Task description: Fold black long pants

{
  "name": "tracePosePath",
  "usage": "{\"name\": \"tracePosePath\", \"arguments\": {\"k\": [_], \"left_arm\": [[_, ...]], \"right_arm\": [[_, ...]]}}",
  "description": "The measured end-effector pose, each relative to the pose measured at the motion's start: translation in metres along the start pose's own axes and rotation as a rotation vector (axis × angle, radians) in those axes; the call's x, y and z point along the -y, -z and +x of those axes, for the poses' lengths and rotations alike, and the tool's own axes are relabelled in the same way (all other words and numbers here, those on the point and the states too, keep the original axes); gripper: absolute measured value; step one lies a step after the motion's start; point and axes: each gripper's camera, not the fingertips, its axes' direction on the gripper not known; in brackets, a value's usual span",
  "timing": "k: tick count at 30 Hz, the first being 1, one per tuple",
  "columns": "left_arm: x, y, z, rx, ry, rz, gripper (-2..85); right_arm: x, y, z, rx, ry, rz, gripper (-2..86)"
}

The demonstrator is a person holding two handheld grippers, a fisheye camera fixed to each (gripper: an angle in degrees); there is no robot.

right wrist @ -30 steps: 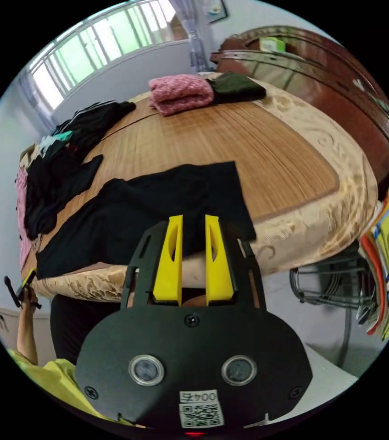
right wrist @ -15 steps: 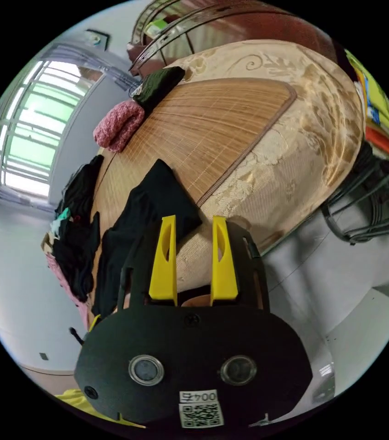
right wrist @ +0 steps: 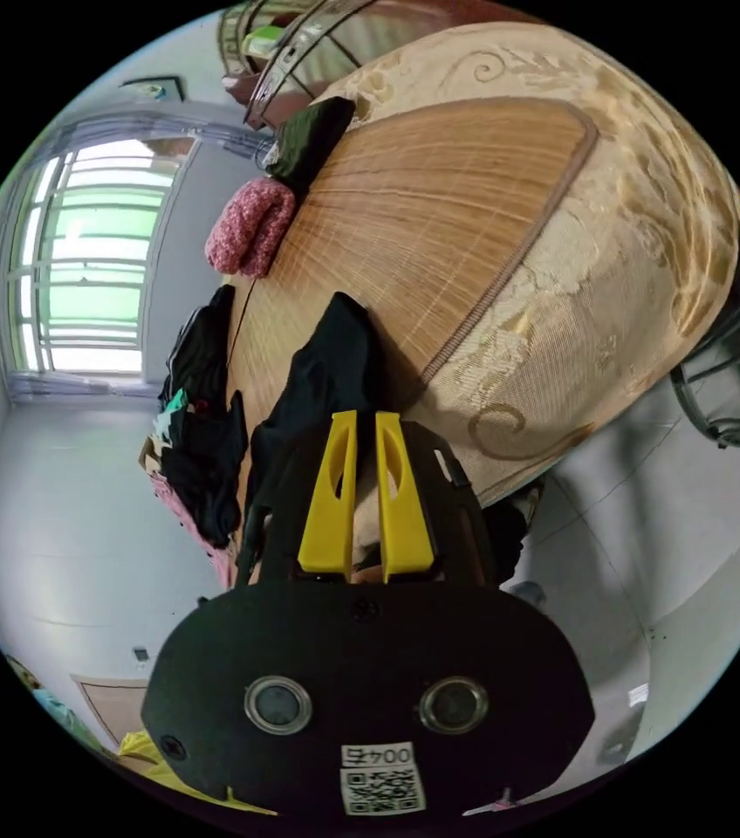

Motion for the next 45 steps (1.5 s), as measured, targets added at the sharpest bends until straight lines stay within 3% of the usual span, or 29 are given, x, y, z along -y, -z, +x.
{"name": "tracePosePath", "arguments": {"k": [6, 12, 15, 20, 26, 33, 45], "left_arm": [[0.012, -0.008, -0.010, -0.037, -0.007, -0.056, 0.4], [0.009, -0.017, -0.025, -0.089, 0.023, -0.049, 0.5], [0.005, -0.021, -0.033, -0.109, 0.041, -0.032, 0.5], [0.002, -0.026, -0.038, -0.107, 0.047, -0.032, 0.5], [-0.002, -0.032, -0.045, -0.098, 0.052, -0.034, 0.5], [-0.006, -0.038, -0.052, -0.069, 0.045, -0.044, 0.4], [-0.016, -0.047, -0.077, -0.069, 0.041, -0.048, 0.3]], "right_arm": [[0.039, 0.032, -0.060, -0.239, 0.228, -0.040, 3.8], [0.065, 0.024, -0.061, -0.540, 0.329, -0.256, 3.7], [0.067, 0.023, -0.005, -0.471, 0.194, -0.290, 3.9], [0.058, 0.046, 0.085, 0.002, -0.058, -0.116, 4.3], [0.049, 0.061, 0.123, 0.245, -0.154, 0.001, 6.0], [0.056, 0.057, 0.125, 0.251, -0.150, -0.009, 9.4], [0.081, 0.060, 0.031, -0.075, 0.061, -0.029, 2.6]]}}
